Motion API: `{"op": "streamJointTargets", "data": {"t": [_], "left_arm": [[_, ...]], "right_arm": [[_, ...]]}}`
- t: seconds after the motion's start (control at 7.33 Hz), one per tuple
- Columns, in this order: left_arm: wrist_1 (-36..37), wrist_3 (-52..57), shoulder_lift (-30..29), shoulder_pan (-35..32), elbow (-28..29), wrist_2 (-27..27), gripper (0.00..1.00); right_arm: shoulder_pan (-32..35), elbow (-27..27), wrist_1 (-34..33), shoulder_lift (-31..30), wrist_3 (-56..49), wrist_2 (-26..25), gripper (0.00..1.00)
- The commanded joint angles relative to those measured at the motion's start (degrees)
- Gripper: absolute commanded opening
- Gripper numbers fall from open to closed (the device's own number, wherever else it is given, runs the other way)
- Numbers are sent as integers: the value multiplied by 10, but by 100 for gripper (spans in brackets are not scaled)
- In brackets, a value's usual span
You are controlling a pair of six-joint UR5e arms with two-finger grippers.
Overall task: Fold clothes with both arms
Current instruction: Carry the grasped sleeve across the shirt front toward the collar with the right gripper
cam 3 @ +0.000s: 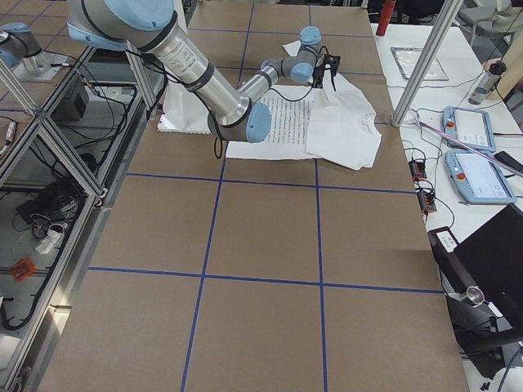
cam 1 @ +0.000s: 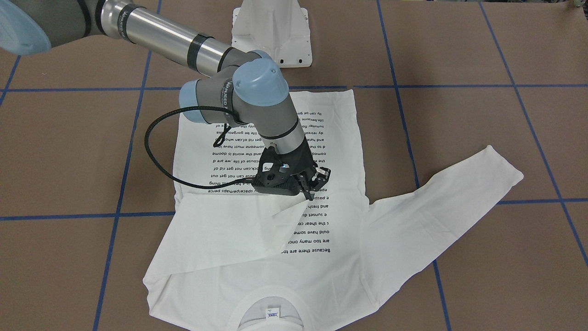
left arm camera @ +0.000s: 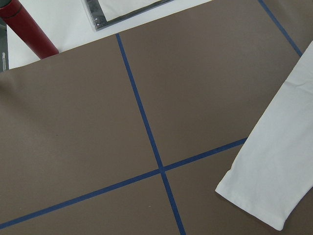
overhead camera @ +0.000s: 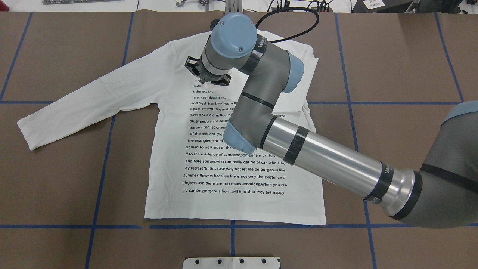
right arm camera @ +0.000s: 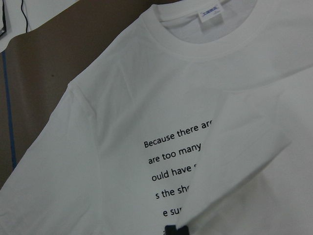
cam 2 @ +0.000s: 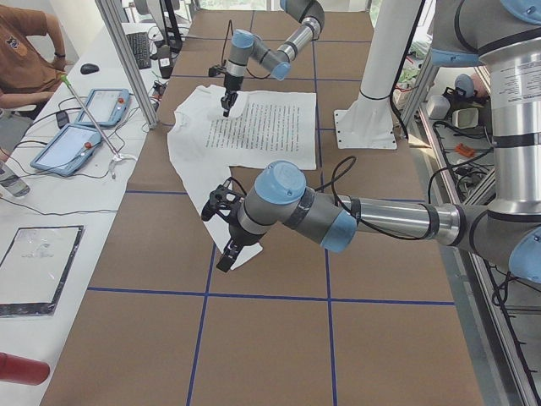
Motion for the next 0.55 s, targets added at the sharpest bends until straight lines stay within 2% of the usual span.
{"op": "streamJointTargets", "data": {"t": [0.0,0.27,0.41], "left_arm": [[-2,0,0,0,1,0,100],[-2,0,0,0,0,0,100],[-2,0,0,0,0,0,100]], "right_arm": [[-30,-11,23,6,1,-27,0],[-50,-63,58,34,0,-46,0],[-57,-64,59,38,-1,-47,0]]}}
